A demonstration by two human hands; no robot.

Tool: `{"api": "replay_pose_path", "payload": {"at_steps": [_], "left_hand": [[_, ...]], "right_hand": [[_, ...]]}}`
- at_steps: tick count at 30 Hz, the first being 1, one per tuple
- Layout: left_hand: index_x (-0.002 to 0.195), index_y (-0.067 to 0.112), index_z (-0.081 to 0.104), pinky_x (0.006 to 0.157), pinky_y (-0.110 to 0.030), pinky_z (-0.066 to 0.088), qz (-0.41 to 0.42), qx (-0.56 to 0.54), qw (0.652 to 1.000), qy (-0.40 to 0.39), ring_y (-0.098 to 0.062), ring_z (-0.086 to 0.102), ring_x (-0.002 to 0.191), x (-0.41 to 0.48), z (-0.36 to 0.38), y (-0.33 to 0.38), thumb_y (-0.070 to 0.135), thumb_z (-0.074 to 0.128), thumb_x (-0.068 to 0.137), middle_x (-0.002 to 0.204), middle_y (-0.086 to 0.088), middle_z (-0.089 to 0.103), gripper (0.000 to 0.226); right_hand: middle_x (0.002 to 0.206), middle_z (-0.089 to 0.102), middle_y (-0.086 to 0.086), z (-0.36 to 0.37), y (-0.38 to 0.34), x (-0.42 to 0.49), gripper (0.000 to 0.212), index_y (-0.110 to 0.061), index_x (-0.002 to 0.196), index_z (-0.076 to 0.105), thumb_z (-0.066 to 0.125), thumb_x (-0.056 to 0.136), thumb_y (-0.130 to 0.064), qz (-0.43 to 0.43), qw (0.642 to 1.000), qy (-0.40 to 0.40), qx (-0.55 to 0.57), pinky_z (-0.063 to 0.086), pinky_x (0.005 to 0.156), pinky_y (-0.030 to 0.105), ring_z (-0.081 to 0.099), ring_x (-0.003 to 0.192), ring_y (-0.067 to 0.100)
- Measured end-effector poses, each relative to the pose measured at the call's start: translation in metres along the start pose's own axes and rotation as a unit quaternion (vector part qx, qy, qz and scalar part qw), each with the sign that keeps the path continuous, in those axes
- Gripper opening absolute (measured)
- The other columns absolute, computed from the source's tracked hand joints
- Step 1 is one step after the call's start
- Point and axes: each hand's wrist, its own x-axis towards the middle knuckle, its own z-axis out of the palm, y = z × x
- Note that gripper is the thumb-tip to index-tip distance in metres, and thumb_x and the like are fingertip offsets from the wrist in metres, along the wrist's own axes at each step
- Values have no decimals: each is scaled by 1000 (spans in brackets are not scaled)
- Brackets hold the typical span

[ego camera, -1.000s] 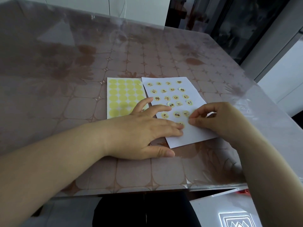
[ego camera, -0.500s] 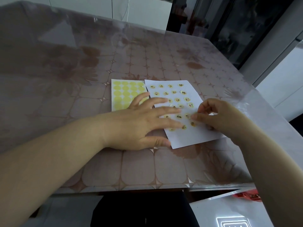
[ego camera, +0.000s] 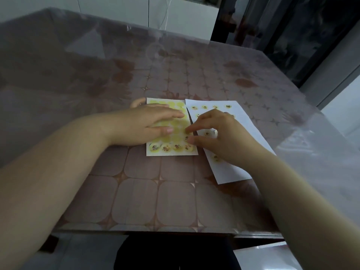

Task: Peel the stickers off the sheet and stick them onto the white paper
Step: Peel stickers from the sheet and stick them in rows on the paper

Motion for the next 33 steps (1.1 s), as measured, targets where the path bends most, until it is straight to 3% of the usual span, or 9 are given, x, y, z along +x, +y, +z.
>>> {"api": "replay_pose_path", "payload": {"at_steps": [4,8,12,16,21,24,28,31,33], "left_hand": [[137,45,20,112,-30,-13,6,19,999,-30,16,7,125,4,5,1,68,24,81,143,27,23,61],[139,44,16,109,-30,-14,2,39,998,-55,14,-2,128,5,9,3,74,24,77,149,26,15,69],[138,48,11,110,-33,-15,7,56,996,-69,14,-6,129,5,8,4,79,14,60,149,28,7,85],[137,49,14,111,-36,-14,-4,56,996,-65,14,-5,129,4,8,6,76,27,65,148,28,8,78],[136,50,15,112,-41,-15,-4,60,996,-63,9,-1,134,4,7,9,80,20,58,148,28,11,84],[137,48,15,112,-40,-16,-12,58,996,-68,11,-3,132,3,6,11,72,27,67,148,28,11,75],[137,48,15,111,-38,-17,-15,45,996,-76,14,-5,127,3,5,10,75,32,71,131,35,10,73],[136,50,16,111,-39,-16,-3,48,997,-68,13,-3,131,3,6,8,79,25,63,142,34,10,79],[136,49,16,110,-38,-16,-5,50,997,-64,13,-2,130,3,6,8,79,21,59,147,29,12,83]], "right_hand": [[105,51,-14,8,5,-2,16,-38,92,71,71,76,-38,20,997,10,76,37,83,24,45,108,11],[98,53,-15,12,4,-1,8,-39,78,69,70,78,-31,9,995,26,97,36,84,18,47,106,11],[94,58,-10,15,4,1,7,-30,86,71,64,83,-28,-11,996,52,70,37,83,18,50,98,11],[80,58,-12,15,0,1,10,-19,90,68,59,88,-22,-36,995,69,60,35,72,10,51,79,7],[77,61,-15,12,-2,-2,8,-24,88,65,57,89,-22,-32,991,76,102,39,69,7,55,80,4],[80,64,-19,10,-3,-5,8,-23,86,70,63,86,-19,-25,990,56,129,37,69,1,55,83,-5],[79,66,-17,5,-2,-8,14,-25,80,70,69,80,-11,-17,984,65,164,41,61,2,56,77,-9],[75,65,-15,2,0,-10,22,-24,86,68,71,76,-5,-10,975,74,210,39,64,0,58,70,-11],[76,65,-13,0,0,-11,21,-24,91,68,74,75,-12,5,970,75,230,39,65,0,58,70,-10]]}}
